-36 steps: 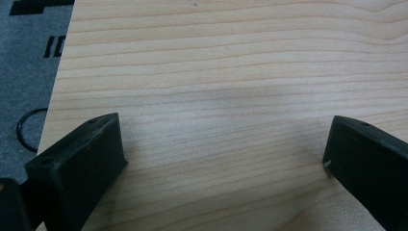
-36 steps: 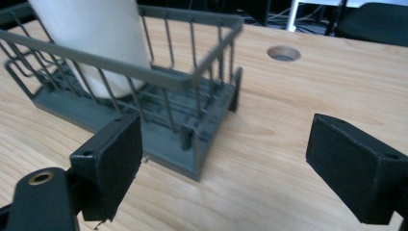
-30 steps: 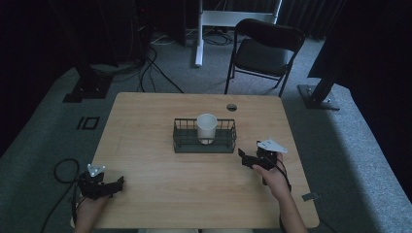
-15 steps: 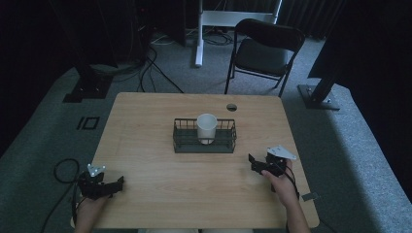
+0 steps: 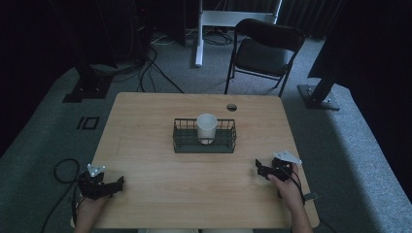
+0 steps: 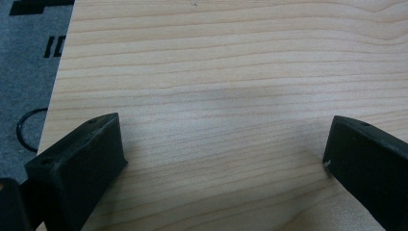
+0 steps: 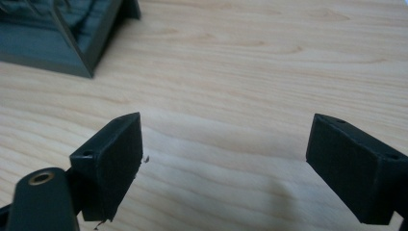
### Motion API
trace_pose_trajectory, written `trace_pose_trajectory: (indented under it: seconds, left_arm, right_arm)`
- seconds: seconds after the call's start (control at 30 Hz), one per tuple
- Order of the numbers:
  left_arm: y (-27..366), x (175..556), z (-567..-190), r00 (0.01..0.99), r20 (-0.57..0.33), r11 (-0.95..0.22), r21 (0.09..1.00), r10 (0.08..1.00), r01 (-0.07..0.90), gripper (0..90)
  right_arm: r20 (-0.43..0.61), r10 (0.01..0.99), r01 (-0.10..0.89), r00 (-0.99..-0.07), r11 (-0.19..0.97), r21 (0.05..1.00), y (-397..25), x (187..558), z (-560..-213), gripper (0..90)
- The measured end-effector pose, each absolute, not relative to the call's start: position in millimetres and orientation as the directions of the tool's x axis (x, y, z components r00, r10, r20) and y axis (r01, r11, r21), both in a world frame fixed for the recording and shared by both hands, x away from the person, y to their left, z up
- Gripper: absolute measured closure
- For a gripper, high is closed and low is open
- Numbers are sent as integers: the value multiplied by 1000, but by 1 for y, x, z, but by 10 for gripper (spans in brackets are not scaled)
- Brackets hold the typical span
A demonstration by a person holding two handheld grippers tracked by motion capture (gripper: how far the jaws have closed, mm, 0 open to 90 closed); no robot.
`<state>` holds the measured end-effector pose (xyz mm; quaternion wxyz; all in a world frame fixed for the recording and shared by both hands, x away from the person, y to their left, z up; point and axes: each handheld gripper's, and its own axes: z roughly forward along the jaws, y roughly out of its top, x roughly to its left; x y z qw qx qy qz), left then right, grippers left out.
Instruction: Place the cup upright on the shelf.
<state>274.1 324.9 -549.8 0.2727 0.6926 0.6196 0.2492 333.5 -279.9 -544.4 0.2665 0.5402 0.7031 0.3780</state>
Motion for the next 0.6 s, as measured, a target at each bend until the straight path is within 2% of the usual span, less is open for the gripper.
trace_pose_trajectory:
  seconds: [0.3, 0.6]
  left_arm:
    - [325, 274, -550, 108, 7, -84, 686, 994, 722, 8]
    - [325, 274, -550, 108, 7, -83, 687, 994, 722, 8]
  right_arm:
    - [25, 965, 593, -263, 141, 793, -291, 327, -547, 122]
    - [27, 956, 637, -292, 173, 751, -295, 324, -551, 122]
